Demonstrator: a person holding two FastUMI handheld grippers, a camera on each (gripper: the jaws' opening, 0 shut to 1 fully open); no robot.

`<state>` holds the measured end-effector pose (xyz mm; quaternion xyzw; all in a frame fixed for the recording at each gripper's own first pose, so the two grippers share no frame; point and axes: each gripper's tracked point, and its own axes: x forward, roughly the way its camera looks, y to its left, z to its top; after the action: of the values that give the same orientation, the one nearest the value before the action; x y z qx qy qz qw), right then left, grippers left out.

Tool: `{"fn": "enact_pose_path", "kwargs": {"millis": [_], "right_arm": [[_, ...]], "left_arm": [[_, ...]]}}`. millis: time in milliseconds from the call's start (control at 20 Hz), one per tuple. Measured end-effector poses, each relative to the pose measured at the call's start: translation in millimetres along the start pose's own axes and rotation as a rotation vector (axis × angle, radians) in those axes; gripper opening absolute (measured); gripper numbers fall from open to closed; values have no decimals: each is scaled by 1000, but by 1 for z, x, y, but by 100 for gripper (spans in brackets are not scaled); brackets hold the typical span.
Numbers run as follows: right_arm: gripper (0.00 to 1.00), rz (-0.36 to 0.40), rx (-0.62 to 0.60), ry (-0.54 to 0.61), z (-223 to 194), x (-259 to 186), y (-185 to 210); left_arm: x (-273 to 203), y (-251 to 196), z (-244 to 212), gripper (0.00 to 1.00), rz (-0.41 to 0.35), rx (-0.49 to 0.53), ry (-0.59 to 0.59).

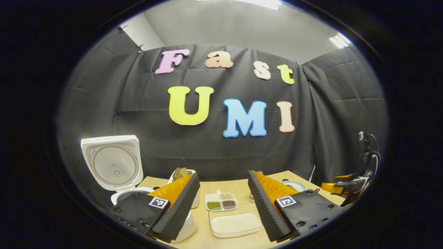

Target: Close the left gripper, press the button to open the rice cooker; take a wooden spoon from the chopstick holder with the right hand, scoop a spoonful of rice and pour it into the rice cooker, then put the wooden spoon back into the chopstick holder.

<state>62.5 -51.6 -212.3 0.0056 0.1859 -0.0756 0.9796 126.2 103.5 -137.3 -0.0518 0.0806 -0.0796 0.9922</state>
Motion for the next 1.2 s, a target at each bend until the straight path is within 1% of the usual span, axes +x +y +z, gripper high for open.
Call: {"fn": "enact_pose_path", "kwargs": {"millis": [100, 150, 250, 350, 400, 450, 600, 650, 850, 900, 950, 1000, 1050, 1100, 1200], "right_arm": [[99, 35, -14, -59, 33, -10, 15], [99, 63, -13, -88, 49, -13, 27], [99, 116, -5, -129, 77, -16, 54], [99, 163, 4, -152, 95, -17, 79], [96, 191, 9, -158, 102, -17, 92], [99, 212, 11, -164, 107, -18, 104], [99, 256, 9, -171, 113, -16, 130], [99, 270, 6, -169, 112, -16, 137], [99, 314, -19, -156, 109, -11, 160], [99, 320, -21, -147, 105, -9, 164], [99, 320, -23, -140, 103, -8, 166], [99, 321, -23, -135, 102, -8, 168], [99, 323, -22, -131, 101, -6, 170], [99, 322, -25, -125, 99, -4, 173], [99, 317, -36, -117, 100, 3, 170]], "left_arm": [[4, 4, 0, 97, 5, -11, 13], [4, 8, 1, 96, 15, -15, 16], [0, 19, 9, 97, 34, -19, 13], [-2, 34, 19, 96, 64, -20, 4], [-6, 40, 20, 96, 71, -25, 7], [-7, 51, 22, 97, 86, -27, 12], [-17, 78, 37, 98, 126, -37, -9], [-20, 91, 41, 96, 143, -36, -13], [-27, 147, 65, 96, 223, -14, -29], [-26, 159, 72, 96, 233, -26, -34], [-25, 173, 76, 99, 242, -39, -37], [-22, 185, 80, 98, 251, -55, -35], [-20, 201, 84, 99, 268, -68, -40], [-16, 220, 87, 97, 296, -77, -41], [-5, 257, 91, 97, 343, -105, -38]]}}
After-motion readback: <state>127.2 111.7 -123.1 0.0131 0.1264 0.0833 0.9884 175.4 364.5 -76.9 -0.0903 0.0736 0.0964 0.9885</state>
